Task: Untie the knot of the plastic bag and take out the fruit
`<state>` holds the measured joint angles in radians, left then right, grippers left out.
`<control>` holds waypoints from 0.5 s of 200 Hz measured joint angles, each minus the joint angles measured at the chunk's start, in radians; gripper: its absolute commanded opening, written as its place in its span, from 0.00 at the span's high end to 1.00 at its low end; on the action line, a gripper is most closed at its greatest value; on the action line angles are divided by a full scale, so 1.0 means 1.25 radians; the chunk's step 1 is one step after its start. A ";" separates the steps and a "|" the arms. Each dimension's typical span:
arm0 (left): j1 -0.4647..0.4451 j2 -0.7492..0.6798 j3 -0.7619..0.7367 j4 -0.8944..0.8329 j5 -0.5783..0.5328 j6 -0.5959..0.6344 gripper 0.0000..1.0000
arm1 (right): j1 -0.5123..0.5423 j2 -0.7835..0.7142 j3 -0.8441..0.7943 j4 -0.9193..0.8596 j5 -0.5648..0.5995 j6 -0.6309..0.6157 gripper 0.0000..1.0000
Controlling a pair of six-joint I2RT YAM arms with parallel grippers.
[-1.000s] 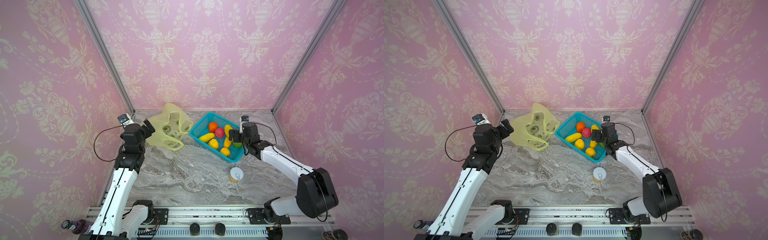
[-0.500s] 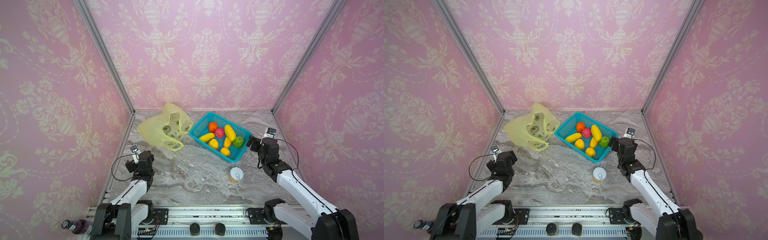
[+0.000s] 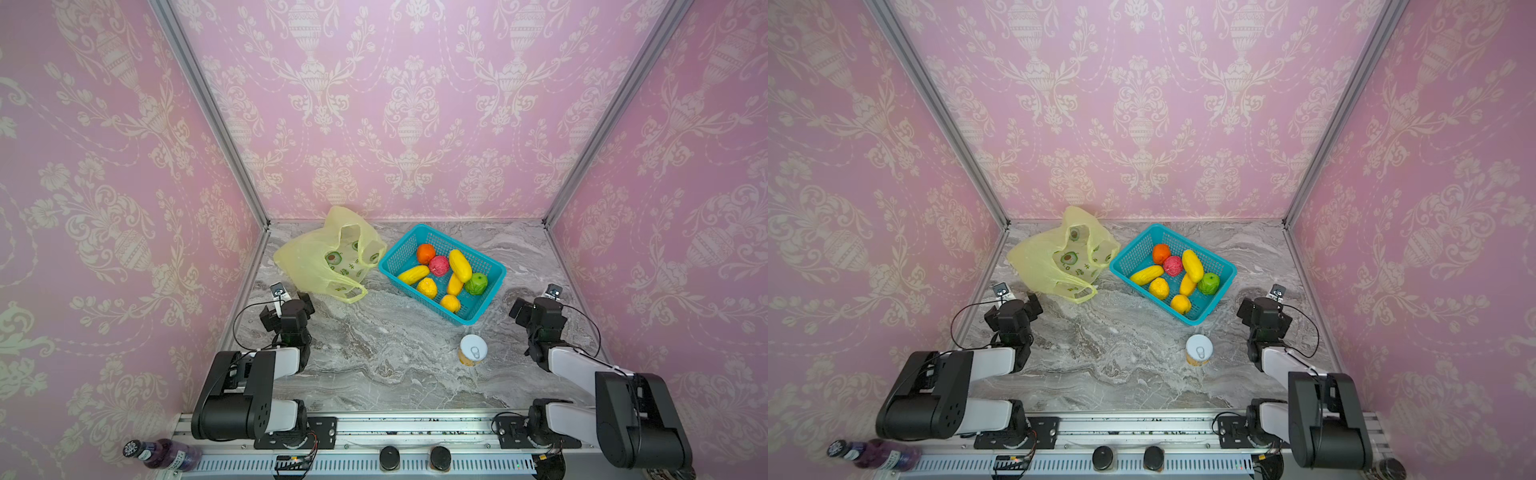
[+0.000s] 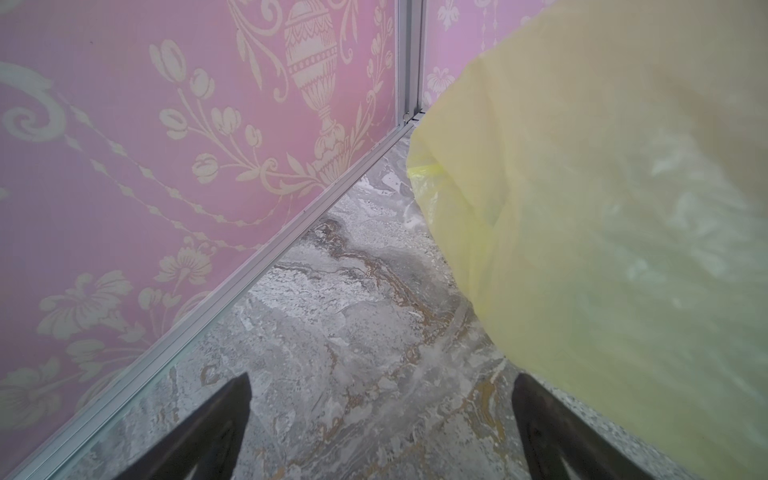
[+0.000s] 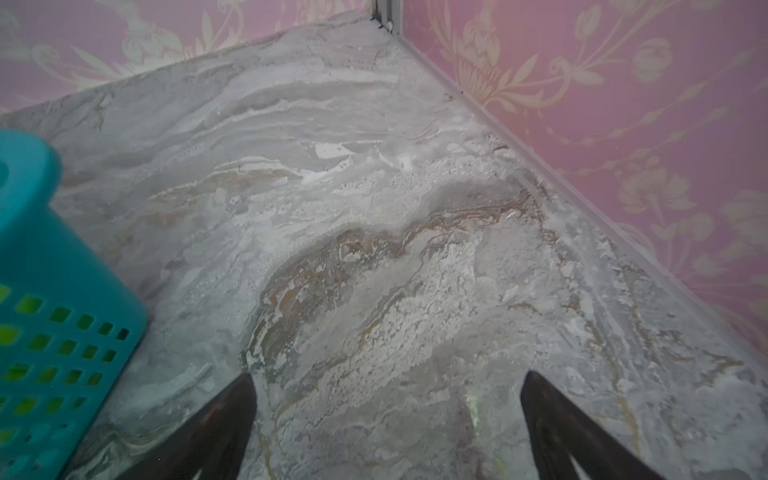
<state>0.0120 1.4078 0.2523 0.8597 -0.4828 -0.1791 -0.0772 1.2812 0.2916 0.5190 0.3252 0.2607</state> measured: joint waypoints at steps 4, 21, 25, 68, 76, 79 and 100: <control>0.001 0.018 0.002 0.016 0.005 0.003 0.01 | 0.000 0.015 0.002 0.018 -0.009 -0.002 0.00; 0.005 0.088 0.023 0.058 0.043 0.019 0.01 | -0.008 0.068 0.018 0.094 -0.049 -0.002 0.00; 0.005 0.093 0.029 0.050 0.050 0.022 0.01 | -0.011 0.078 0.025 0.101 -0.058 -0.002 0.00; 0.005 0.134 0.091 0.058 0.156 0.062 0.01 | -0.017 0.097 0.018 0.239 -0.118 -0.005 0.00; 0.005 0.149 0.088 0.083 0.169 0.068 0.01 | -0.017 0.096 -0.003 0.275 -0.121 -0.005 0.00; 0.005 0.157 0.085 0.097 0.173 0.070 0.01 | -0.017 0.096 -0.011 0.288 -0.123 -0.005 0.00; 0.005 0.175 0.076 0.101 0.189 0.074 0.01 | -0.015 0.102 -0.061 0.368 -0.127 -0.012 0.00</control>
<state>0.0185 1.6272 0.3470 0.9863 -0.2470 -0.0868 -0.0963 1.4090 0.2153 0.9791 0.1661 0.2459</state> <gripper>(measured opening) 0.994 0.999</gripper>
